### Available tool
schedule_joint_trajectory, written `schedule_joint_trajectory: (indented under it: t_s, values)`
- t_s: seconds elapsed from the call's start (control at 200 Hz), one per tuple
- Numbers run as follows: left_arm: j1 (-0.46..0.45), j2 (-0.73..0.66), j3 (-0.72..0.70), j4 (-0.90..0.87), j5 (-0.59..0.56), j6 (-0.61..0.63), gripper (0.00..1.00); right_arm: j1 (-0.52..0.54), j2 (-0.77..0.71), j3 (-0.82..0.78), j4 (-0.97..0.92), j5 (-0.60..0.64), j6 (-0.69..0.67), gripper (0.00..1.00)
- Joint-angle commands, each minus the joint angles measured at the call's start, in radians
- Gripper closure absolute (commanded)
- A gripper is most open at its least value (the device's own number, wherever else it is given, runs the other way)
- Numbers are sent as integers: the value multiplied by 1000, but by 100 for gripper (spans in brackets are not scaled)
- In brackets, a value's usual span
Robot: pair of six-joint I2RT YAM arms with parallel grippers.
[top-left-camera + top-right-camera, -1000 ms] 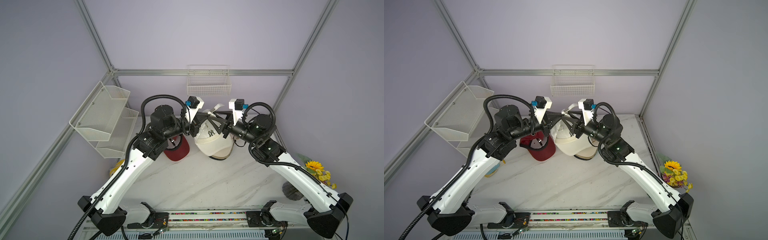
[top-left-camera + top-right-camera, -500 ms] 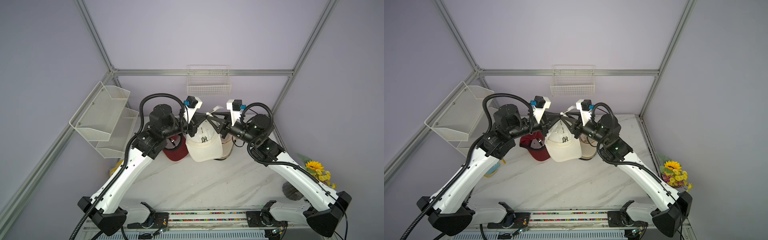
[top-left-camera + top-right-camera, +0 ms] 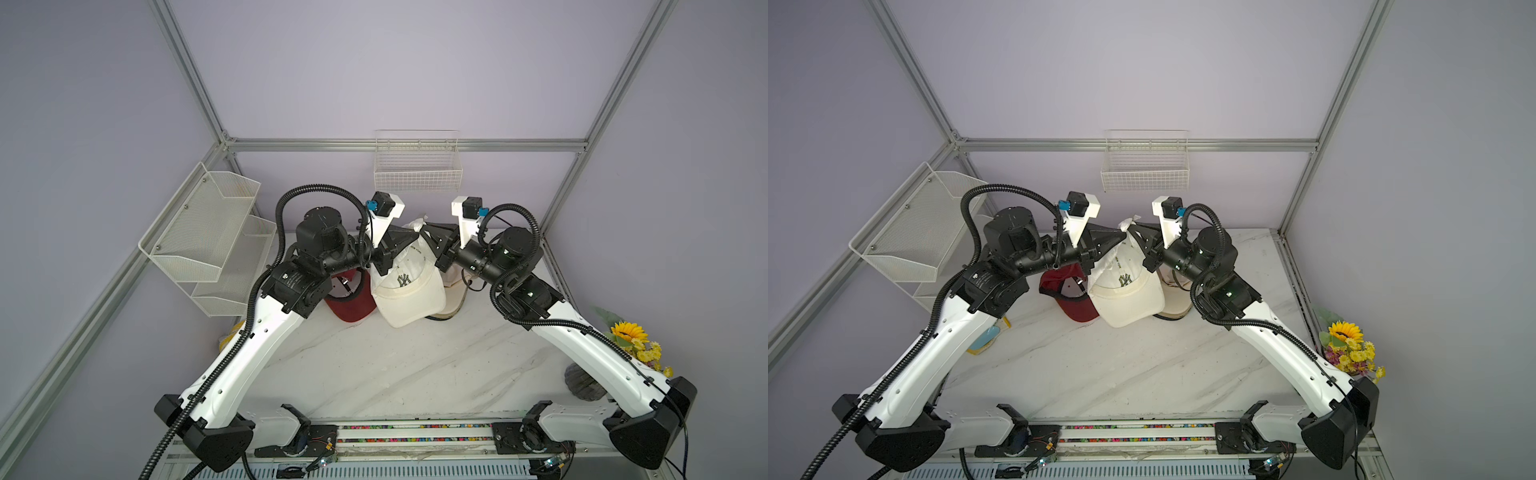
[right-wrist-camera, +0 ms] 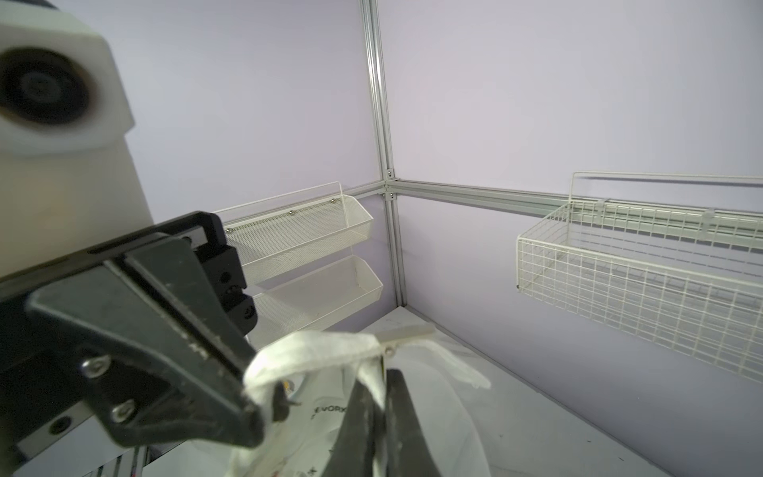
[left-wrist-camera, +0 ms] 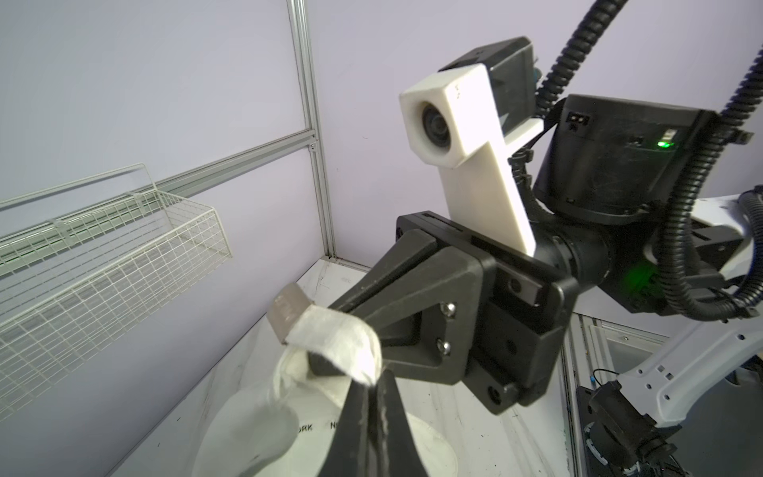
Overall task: Open the adjustable buckle of the baseball cap
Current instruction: Pull the adjustable strap on the baseball cap, then place the baseball cap on the baseball cap.
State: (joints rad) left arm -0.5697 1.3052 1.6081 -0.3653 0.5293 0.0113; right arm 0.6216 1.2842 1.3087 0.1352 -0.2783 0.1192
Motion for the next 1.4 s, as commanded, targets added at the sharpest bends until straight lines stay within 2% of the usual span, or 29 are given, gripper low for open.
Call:
schedule_joint_trajectory:
  t_s: [0.0,0.23,0.44,0.55,0.68,0.74,0.895,1.04,1.07,1.1,1.11,1.125,1.135,1.165,1.19,1.21,1.28,1.395]
  values:
    - [-2,-21,49,10,65,-11,100,-3,0,28,49,46,-2,96]
    - [-1,-81,5,-13,17,21,100,-5,26,66,31,138,-14,97]
    - [4,-232,-125,31,-86,51,100,-21,78,106,13,155,-9,97]
    - [8,-322,-201,75,-253,40,100,-28,144,140,-8,143,18,97]
    - [30,-356,-307,82,-602,37,100,-28,245,169,-14,77,71,96]
    - [87,-350,-367,103,-640,3,100,-28,297,175,4,33,108,96]
    - [300,-288,-470,174,-544,-107,100,-12,480,239,31,-64,174,96]
    - [503,-159,-491,211,-484,-197,100,41,715,390,20,-121,195,96]
    - [534,-133,-502,234,-481,-213,100,50,765,434,4,-132,195,94]
    - [554,-103,-511,250,-496,-218,100,56,812,479,-28,-132,182,86]
    - [558,-92,-512,255,-507,-218,97,57,826,493,-38,-130,179,82]
    - [564,-74,-513,261,-522,-219,84,57,841,510,-53,-126,173,76]
    - [566,-62,-515,265,-530,-218,71,58,852,519,-62,-122,171,72]
    - [570,-22,-510,269,-543,-216,20,58,869,531,-73,-105,167,64]
    - [570,8,-497,256,-550,-214,3,56,870,526,-77,-72,157,58]
    - [569,36,-479,238,-543,-206,0,55,864,516,-78,-41,145,53]
    - [563,83,-423,175,-471,-190,0,41,808,465,-95,25,109,42]
    - [490,52,-419,206,-485,-168,0,16,658,351,-131,116,45,36]
